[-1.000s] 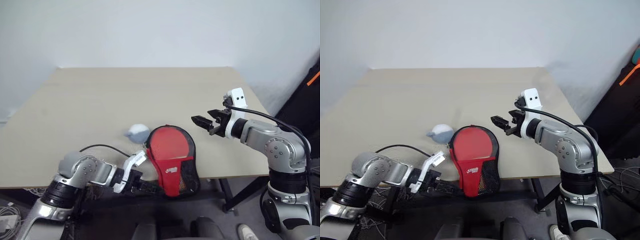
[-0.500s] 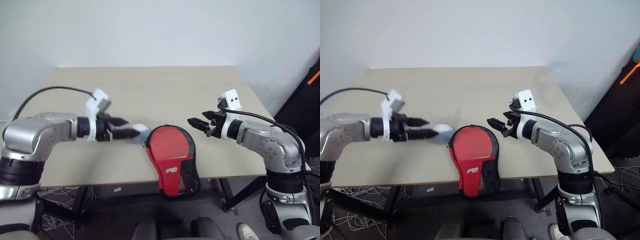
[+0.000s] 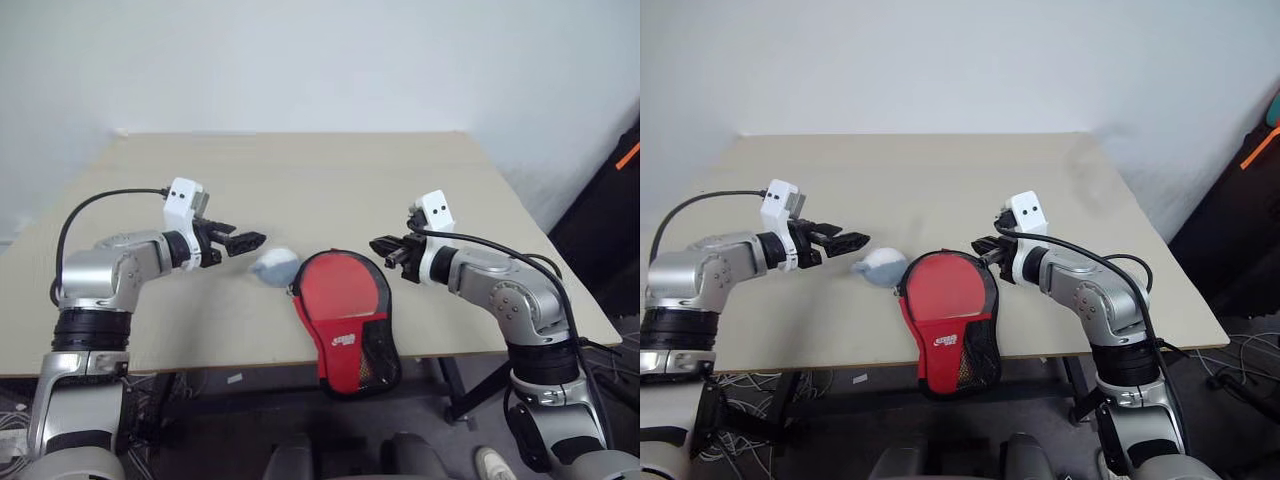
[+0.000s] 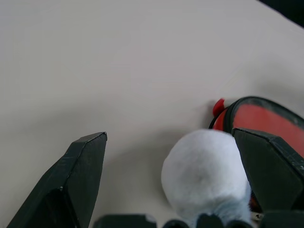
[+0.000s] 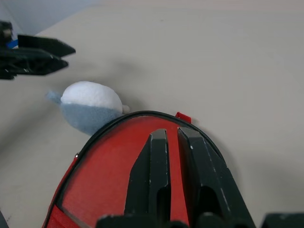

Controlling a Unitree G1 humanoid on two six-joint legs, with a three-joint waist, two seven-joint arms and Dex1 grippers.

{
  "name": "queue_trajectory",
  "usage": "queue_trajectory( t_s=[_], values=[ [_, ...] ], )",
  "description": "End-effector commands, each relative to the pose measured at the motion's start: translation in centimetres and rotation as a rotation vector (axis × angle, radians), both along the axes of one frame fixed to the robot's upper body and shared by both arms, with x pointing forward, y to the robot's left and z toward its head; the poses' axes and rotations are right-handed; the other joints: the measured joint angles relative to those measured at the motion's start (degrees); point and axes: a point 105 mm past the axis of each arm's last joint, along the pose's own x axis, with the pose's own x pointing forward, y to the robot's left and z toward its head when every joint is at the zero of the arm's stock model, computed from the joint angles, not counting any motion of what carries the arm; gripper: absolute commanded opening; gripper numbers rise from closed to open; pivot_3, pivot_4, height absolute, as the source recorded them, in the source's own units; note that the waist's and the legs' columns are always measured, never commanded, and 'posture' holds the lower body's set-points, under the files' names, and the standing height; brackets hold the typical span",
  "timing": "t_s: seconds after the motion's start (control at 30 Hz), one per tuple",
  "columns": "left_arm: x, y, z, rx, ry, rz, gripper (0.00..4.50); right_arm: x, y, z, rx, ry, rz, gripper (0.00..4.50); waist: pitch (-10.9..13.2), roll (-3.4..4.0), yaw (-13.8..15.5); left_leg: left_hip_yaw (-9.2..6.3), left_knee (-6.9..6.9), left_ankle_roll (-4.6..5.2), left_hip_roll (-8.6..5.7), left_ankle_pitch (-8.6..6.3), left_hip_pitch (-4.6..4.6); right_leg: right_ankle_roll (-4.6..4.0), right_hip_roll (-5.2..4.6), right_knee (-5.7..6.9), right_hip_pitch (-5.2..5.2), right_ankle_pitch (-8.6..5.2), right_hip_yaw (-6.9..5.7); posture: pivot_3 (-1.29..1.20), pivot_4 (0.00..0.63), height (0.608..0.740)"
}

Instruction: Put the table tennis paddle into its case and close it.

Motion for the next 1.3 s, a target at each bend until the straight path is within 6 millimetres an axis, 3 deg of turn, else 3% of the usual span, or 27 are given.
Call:
queue_trajectory(
  t_s=[0.03, 0.33, 0.47, 0.83, 1.3],
  values=[
    [0.0, 0.7, 1.1, 0.024, -0.046, 0.007, 4.50, -0.1, 0.2, 1.5, 0.014, -0.057, 0.010, 0.34, 0.0, 0.00, 0.0, 0.00, 0.00, 0.00, 0.00, 0.00, 0.00, 0.00, 0.00, 0.00, 0.00, 0.00, 0.00, 0.00, 0.000, 0.740],
    [-3.7, -0.8, 1.9, 0.018, -0.017, -0.239, 4.50, -0.4, 0.1, 1.1, 0.010, -0.038, 0.007, 0.34, 0.0, -0.01, 0.0, 0.02, 0.01, -0.01, 0.01, 0.00, -0.01, -0.02, -0.01, 0.02, -0.02, 0.01, 0.00, 0.00, 0.000, 0.740],
    [-4.5, -1.4, 0.5, 0.058, 0.014, -0.277, 4.50, -0.3, 0.0, 1.0, 0.010, -0.035, 0.006, 0.34, 0.0, -0.01, 0.0, 0.01, 0.02, -0.01, 0.01, -0.01, 0.00, -0.03, -0.04, 0.00, 0.00, 0.01, -0.02, 0.00, 0.000, 0.740],
    [-2.5, -1.3, -1.2, 0.078, -0.025, -0.186, 4.50, -0.3, 0.1, 1.1, 0.017, -0.034, 0.002, 0.34, 0.0, -0.01, 0.0, 0.01, 0.02, 0.00, 0.02, 0.00, 0.00, -0.02, -0.01, 0.02, 0.00, 0.01, -0.02, 0.00, 0.000, 0.740],
    [0.2, -3.1, -2.8, 0.005, -0.014, -0.160, 4.50, -0.2, 0.5, 0.9, 0.016, -0.033, 0.004, 0.34, 0.0, -0.03, 0.0, -0.04, 0.09, 0.01, 0.00, 0.00, 0.01, -0.01, 0.01, 0.03, 0.08, 0.02, -0.05, 0.00, 0.000, 0.740]
  ],
)
